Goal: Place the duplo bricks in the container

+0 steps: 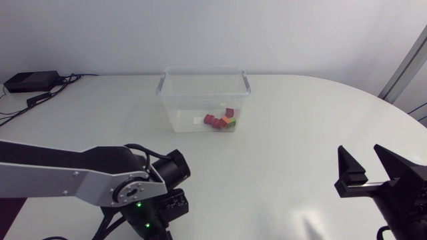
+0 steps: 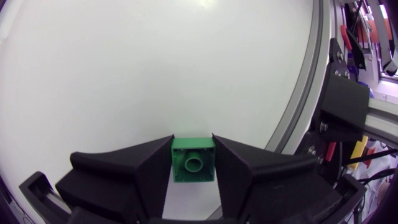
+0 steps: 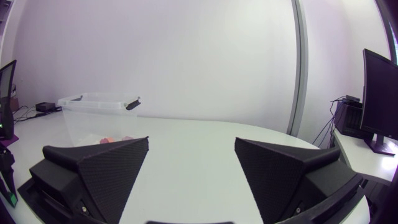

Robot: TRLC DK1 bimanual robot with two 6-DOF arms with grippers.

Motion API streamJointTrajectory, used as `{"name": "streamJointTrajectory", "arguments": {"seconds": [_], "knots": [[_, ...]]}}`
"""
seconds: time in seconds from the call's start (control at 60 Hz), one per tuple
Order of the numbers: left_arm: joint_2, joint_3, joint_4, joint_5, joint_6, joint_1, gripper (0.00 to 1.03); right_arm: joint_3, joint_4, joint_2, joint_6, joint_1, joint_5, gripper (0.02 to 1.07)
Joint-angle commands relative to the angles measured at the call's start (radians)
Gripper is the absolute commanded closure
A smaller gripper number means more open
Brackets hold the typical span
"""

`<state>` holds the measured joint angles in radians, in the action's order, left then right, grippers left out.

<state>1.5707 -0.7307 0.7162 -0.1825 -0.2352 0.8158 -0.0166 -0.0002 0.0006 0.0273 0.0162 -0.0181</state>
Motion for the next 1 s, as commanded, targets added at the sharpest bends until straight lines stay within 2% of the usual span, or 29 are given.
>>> {"name": "streamJointTrajectory", "arguments": {"seconds": [0.0,0.1,0.183,0.267,0.45,0.533,0.867,0.9,0.917,0.967,0.983], "knots": [[-0.069,-0.003,0.017,0.0,0.011,-0.03,0.83,0.017,-0.006,-0.005,0.008,0.008,0.009,0.07],[-0.126,-0.045,0.032,0.012,-0.01,-0.093,0.83,0.017,-0.006,-0.005,0.008,0.008,0.009,0.07],[-0.159,-0.118,0.035,0.018,-0.038,-0.195,0.83,0.017,-0.006,-0.005,0.008,0.008,0.009,0.07],[-0.178,-0.176,0.034,0.041,-0.056,-0.259,0.83,0.017,-0.006,-0.005,0.008,0.008,0.009,0.07],[-0.186,-0.312,-0.043,0.086,-0.085,-0.4,0.83,0.017,-0.006,-0.005,0.008,0.008,0.009,0.07],[-0.161,-0.388,-0.069,0.112,-0.098,-0.429,0.83,0.017,-0.006,-0.005,0.008,0.008,0.009,0.07],[0.124,-0.915,0.019,0.115,-0.096,-0.478,0.82,0.017,-0.006,-0.005,0.008,0.008,0.009,0.07],[0.17,-0.981,0.019,0.12,-0.084,-0.488,0.74,0.017,-0.006,-0.005,0.008,0.008,0.009,0.07],[0.187,-1.004,0.019,0.123,-0.076,-0.491,0.67,0.017,-0.007,-0.005,0.008,0.008,0.009,0.07],[0.23,-1.058,0.019,0.132,-0.069,-0.497,0.25,0.017,-0.006,-0.005,0.008,0.008,0.009,0.07],[0.246,-1.073,0.019,0.138,-0.069,-0.498,0.03,0.017,-0.006,-0.005,0.008,0.008,0.009,0.07]]}}
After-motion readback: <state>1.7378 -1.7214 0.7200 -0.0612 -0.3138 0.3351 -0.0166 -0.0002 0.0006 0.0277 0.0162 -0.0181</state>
